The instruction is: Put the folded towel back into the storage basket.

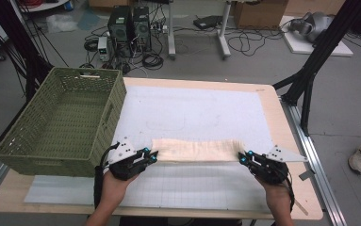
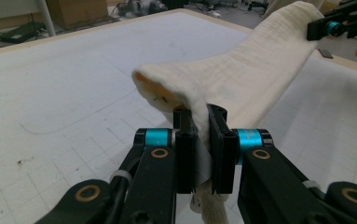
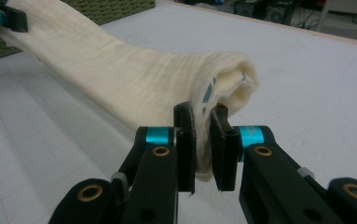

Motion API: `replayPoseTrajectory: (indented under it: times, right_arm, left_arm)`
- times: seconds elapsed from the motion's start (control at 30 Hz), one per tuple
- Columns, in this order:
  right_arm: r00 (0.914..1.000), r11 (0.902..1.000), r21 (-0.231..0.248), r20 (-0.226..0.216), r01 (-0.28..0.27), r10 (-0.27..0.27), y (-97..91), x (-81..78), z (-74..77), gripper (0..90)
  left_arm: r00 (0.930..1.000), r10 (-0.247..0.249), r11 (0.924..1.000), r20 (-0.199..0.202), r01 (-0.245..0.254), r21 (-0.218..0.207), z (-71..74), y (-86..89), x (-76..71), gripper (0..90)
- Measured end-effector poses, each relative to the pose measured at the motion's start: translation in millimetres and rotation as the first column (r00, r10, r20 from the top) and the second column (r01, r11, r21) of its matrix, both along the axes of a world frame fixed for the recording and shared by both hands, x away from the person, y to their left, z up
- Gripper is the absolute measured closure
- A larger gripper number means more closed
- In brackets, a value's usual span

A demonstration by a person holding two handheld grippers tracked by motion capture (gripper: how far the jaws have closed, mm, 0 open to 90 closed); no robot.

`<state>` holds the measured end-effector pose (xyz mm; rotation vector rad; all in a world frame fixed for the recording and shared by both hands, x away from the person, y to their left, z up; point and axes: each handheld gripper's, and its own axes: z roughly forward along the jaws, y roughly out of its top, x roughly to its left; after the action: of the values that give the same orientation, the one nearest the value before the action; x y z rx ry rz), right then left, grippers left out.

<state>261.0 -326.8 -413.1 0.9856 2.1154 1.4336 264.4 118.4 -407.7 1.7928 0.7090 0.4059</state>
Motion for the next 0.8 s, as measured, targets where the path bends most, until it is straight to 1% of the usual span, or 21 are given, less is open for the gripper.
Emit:
replayPoseTrajectory:
  times: [0.03,0.07,0.13,0.2,0.23,0.27,0.3,0.33,0.37,0.47,0.5,0.53,0.57,0.6,0.63,0.73,0.77,0.8]
  right_arm:
    - [1.0000,1.0000,0.003,0.004,-0.003,0.003,0.0,1.5,0.8,82.0]
    - [0.9999,0.9997,0.021,0.010,-0.008,0.008,-0.6,5.2,2.2,82.0]
    - [0.9999,0.9996,0.028,0.007,-0.011,0.011,-0.7,7.4,2.9,82.0]
    - [0.9998,0.9995,0.028,0.014,-0.016,0.016,-0.6,12.7,5.0,81.9]
    - [0.9996,0.9996,0.022,0.019,-0.019,0.019,-0.4,15.6,6.5,82.0]
    - [0.9997,0.9996,0.021,0.013,-0.019,0.019,0.4,18.2,8.5,82.0]
    - [0.9996,0.9996,0.014,0.015,-0.023,0.023,1.9,24.9,13.4,81.9]
    - [0.9996,0.9996,0.014,0.015,-0.023,0.023,1.9,24.9,13.4,81.9]
    - [0.9996,0.9997,0.012,0.016,-0.023,0.023,2.7,28.4,16.3,82.0]
    - [0.9996,0.9997,0.002,0.019,-0.023,0.023,6.8,39.6,25.6,81.9]
    - [0.9993,0.9996,-0.007,0.026,-0.026,0.026,10.5,47.2,31.8,81.9]
    - [0.9993,0.9996,-0.007,0.026,-0.026,0.026,10.5,47.2,31.8,81.9]
    - [0.9993,0.9996,-0.012,0.028,-0.026,0.026,12.6,51.0,34.6,81.9]
    - [0.9995,0.9994,-0.022,0.020,-0.026,0.026,16.9,59.3,40.4,81.9]
    - [0.9995,0.9994,-0.022,0.020,-0.026,0.026,16.9,59.3,40.4,81.9]
    - [0.9995,0.9989,-0.040,0.019,-0.025,0.026,23.9,70.9,49.5,81.9]
    - [0.9993,0.9987,-0.044,0.025,-0.025,0.026,26.3,74.4,52.4,81.9]
    - [0.9993,0.9981,-0.054,0.021,-0.029,0.030,31.1,81.3,58.1,81.9]
  left_arm:
    - [1.0000,0.001,1.0000,0.003,-0.001,-0.004,1.7,0.3,-0.6,82.3]
    - [1.0000,0.003,1.0000,0.005,-0.003,-0.006,3.8,0.8,-1.0,82.4]
    - [0.9999,0.001,1.0000,0.016,-0.001,-0.009,9.2,2.1,-2.0,82.3]
    - [0.9996,0.001,1.0000,0.030,-0.001,-0.008,13.7,2.2,-2.7,82.4]
    - [0.9994,0.003,0.9999,0.035,-0.002,-0.011,16.2,2.1,-3.0,82.4]
    - [0.9992,0.003,0.9999,0.041,-0.003,-0.012,18.6,2.3,-3.5,82.4]
    - [0.9989,0.003,0.9999,0.047,-0.003,-0.012,20.8,2.7,-4.0,82.4]
    - [0.9986,0.004,0.9999,0.052,-0.004,-0.015,22.7,3.0,-4.5,82.4]
    - [0.9983,0.007,0.9998,0.057,-0.006,-0.017,24.4,3.5,-4.9,82.4]
    - [0.9978,0.015,0.9995,0.065,-0.013,-0.027,28.2,5.6,-5.4,82.4]
    - [0.9976,0.017,0.9994,0.067,-0.015,-0.030,29.4,6.6,-5.5,82.4]
    - [0.9974,0.020,0.9993,0.069,-0.018,-0.032,30.7,8.1,-5.6,82.4]
    - [0.9971,0.023,0.9991,0.073,-0.020,-0.037,31.9,9.3,-5.7,82.4]
    - [0.9970,0.024,0.9989,0.074,-0.021,-0.041,33.3,10.4,-5.7,82.4]
    - [0.9967,0.026,0.9988,0.077,-0.023,-0.044,34.7,11.2,-5.8,82.4]
    - [0.9954,0.033,0.9984,0.090,-0.029,-0.049,39.5,13.8,-6.6,82.6]
    - [0.9949,0.036,0.9982,0.094,-0.031,-0.051,41.3,14.8,-6.9,82.6]
    - [0.9945,0.038,0.9979,0.097,-0.033,-0.056,43.2,15.9,-7.2,82.6]
